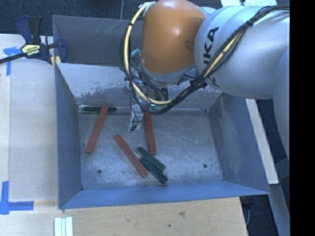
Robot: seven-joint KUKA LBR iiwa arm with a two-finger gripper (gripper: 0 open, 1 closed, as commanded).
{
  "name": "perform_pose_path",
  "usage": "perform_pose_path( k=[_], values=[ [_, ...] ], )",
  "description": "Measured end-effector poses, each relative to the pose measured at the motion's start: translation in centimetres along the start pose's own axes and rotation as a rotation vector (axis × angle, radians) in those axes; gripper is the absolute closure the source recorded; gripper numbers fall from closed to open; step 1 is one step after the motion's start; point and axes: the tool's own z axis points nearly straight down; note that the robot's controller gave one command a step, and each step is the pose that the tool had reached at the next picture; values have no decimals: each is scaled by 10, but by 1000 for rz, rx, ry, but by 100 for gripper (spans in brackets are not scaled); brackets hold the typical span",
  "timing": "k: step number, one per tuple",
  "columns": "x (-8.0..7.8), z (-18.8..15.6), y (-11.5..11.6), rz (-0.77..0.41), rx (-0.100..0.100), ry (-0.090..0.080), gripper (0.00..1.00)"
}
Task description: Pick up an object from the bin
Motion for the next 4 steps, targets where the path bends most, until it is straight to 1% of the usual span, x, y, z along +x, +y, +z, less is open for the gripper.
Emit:
perform_pose_path(
  k=[1, 2, 3, 4],
  values=[
    [19, 163, -64, -142, -1, 0, 0],
    [15, 127, -123, -50, 1, -12, 0],
    [4, 133, -77, -538, -1, -11, 0],
    [-15, 161, -140, -769, 4, -10, 0]
  ],
)
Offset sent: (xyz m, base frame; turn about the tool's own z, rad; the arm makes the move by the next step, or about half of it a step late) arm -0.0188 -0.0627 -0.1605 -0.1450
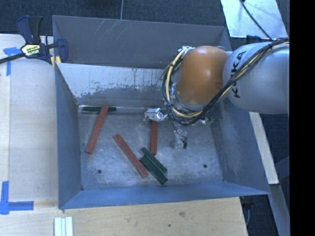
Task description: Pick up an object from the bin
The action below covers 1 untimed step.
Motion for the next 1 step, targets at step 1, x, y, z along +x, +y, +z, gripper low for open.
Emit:
perform_pose_path(
  k=[1],
  values=[
    [-3, -2, 2, 1, -2, -4, 100]
  ],
)
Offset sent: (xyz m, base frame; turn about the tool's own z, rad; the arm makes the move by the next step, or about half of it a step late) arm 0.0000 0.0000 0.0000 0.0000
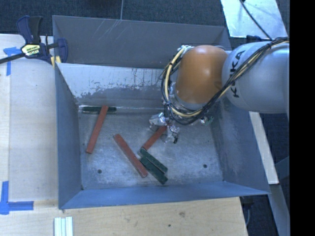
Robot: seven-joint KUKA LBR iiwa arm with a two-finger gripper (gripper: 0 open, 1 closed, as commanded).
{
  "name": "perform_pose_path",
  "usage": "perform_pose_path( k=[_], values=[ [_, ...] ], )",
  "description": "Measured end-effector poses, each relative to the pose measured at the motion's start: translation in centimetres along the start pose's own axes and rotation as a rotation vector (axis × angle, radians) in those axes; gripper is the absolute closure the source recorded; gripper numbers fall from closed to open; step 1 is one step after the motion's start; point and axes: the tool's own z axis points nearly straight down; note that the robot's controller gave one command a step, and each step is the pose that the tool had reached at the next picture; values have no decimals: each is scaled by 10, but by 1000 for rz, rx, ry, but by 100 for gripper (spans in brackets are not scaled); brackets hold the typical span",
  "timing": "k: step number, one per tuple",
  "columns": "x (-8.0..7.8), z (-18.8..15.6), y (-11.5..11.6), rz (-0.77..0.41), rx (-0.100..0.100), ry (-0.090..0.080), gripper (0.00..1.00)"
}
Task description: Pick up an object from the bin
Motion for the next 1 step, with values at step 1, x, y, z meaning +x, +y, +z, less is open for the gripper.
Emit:
perform_pose_path(
  k=[1],
  values=[
    [-10, -152, -10, -11, 6, -2, 100]
  ],
)
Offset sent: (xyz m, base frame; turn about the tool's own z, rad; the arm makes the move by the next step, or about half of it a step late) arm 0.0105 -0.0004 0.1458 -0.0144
